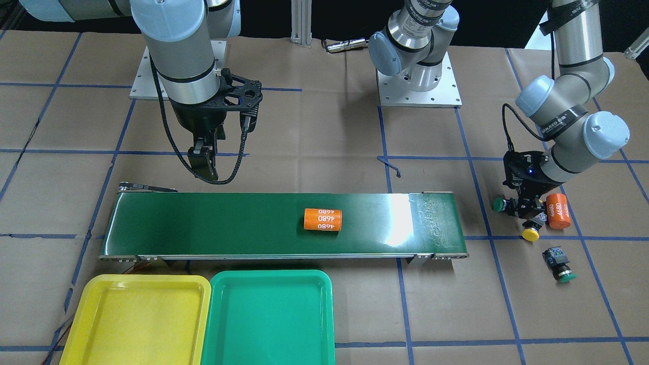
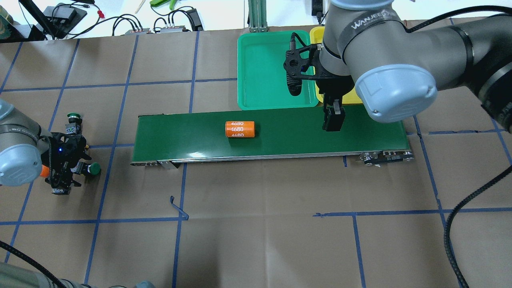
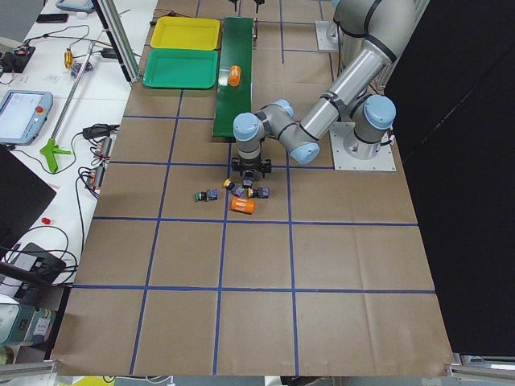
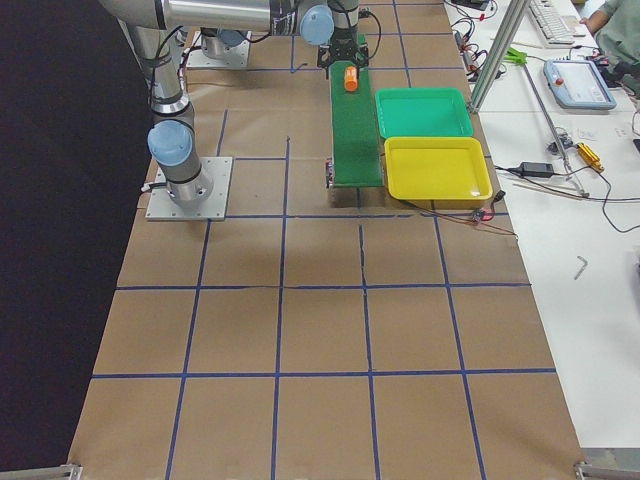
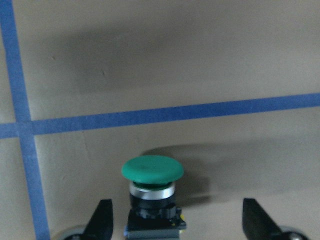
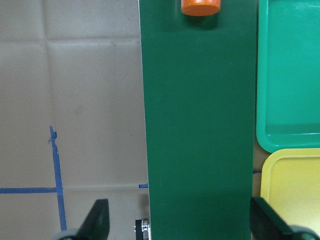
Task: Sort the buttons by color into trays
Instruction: 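Lift the green button toward the conveyor with the left gripper while the right gripper waits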
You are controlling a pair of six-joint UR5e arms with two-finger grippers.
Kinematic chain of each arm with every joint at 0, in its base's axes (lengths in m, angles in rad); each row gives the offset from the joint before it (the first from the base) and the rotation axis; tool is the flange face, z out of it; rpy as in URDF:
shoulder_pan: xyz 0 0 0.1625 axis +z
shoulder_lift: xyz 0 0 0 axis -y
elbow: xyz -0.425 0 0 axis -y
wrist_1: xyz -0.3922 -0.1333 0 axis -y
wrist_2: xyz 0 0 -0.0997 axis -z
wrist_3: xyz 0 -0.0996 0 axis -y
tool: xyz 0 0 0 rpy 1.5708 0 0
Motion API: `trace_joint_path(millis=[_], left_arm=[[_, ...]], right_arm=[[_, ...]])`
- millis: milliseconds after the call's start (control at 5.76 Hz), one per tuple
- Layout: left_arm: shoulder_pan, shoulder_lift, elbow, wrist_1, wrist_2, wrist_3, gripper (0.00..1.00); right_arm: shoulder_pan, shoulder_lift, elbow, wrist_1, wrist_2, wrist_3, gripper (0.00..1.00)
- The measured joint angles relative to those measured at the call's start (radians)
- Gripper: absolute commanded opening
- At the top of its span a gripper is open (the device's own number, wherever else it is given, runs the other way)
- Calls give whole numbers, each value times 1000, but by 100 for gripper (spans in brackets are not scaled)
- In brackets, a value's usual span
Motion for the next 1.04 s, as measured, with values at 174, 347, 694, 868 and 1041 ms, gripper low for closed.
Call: trace_joint_path(millis=[174,347,694,868,1041], left_arm=[[-3,-25,1,29,-2,0,10],[-6,-26,2,43,-2,-1,1],[-36,4,-1,45,-2,-26,0],[-95,42,2,30,3,-85,0],[-174,92,27,-29,10,-173,0]], right_arm=[[1,0,6,2,-3,0,100],[1,-2,20,-3,-5,1,100],[0,-3,36,-13,1,3,100],[0,-3,33,-7,4,3,100],[-2,-3,26,2,5,3,100]])
